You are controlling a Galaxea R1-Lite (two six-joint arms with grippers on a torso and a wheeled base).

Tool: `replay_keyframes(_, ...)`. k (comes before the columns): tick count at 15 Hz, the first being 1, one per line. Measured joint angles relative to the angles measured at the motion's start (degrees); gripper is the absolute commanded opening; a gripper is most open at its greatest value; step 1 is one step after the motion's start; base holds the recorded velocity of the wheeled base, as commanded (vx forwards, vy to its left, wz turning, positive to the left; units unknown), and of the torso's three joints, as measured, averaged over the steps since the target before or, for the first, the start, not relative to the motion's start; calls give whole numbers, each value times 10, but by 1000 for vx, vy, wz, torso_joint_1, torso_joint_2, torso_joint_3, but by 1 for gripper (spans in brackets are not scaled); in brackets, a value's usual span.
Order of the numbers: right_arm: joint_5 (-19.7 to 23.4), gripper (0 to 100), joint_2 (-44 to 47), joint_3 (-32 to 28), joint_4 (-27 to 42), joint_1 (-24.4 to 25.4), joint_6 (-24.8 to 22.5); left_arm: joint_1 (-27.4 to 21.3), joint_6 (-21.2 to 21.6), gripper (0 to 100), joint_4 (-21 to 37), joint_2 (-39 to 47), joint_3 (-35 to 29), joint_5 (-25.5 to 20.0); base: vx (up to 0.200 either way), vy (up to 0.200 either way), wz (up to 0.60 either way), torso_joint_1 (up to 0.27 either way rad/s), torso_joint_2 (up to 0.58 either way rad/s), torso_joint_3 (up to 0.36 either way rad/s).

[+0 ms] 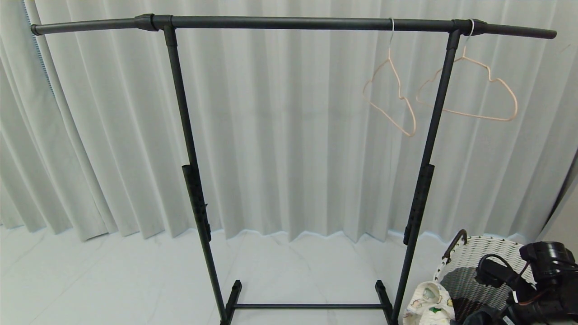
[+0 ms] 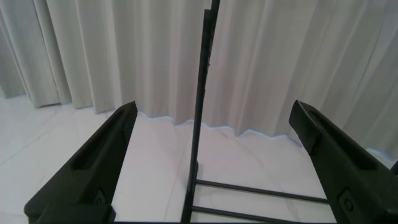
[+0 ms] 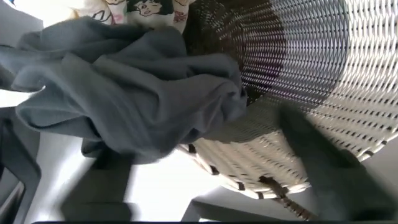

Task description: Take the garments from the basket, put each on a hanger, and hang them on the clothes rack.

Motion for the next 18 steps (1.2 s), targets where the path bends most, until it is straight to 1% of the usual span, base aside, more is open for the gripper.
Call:
replay_keyframes(4,-4,0,-15,18,-21,4,0,0,0,100,0,0,0,0,0,0,0,0,0,0)
replay_keyframes(7,-5,0,-68,38,-20,8,-1,0,1,100,0,0,0,0,0,0,0,0,0,0)
replay_keyframes(9,-8,0,-128,36,5,12,-1,0,1,100,0,0,0,0,0,0,0,0,0,0)
replay_keyframes(10,-12,0,-165,25,43,12,-1,0,1,100,0,0,0,0,0,0,0,0,0,0)
replay_keyframes(11,-15,0,-204,6,96,13,-1,0,1,100,0,0,0,0,0,0,0,0,0,0)
replay_keyframes(12,-18,0,-248,-27,178,14,-1,0,1,100,0,0,0,0,0,0,0,0,0,0)
replay_keyframes(15,-21,0,-364,-174,412,17,-1,0,2,100,0,0,0,0,0,0,0,0,0,0)
replay_keyframes(16,-22,0,-397,-220,475,18,-1,0,2,100,0,0,0,0,0,0,0,0,0,0)
replay_keyframes(17,-22,0,-426,-260,525,19,-1,0,2,100,0,0,0,0,-200,0,0,2,7,2)
replay_keyframes(18,-22,0,-453,-297,557,19,-1,0,3,100,0,0,0,0,-200,0,0,2,-7,2)
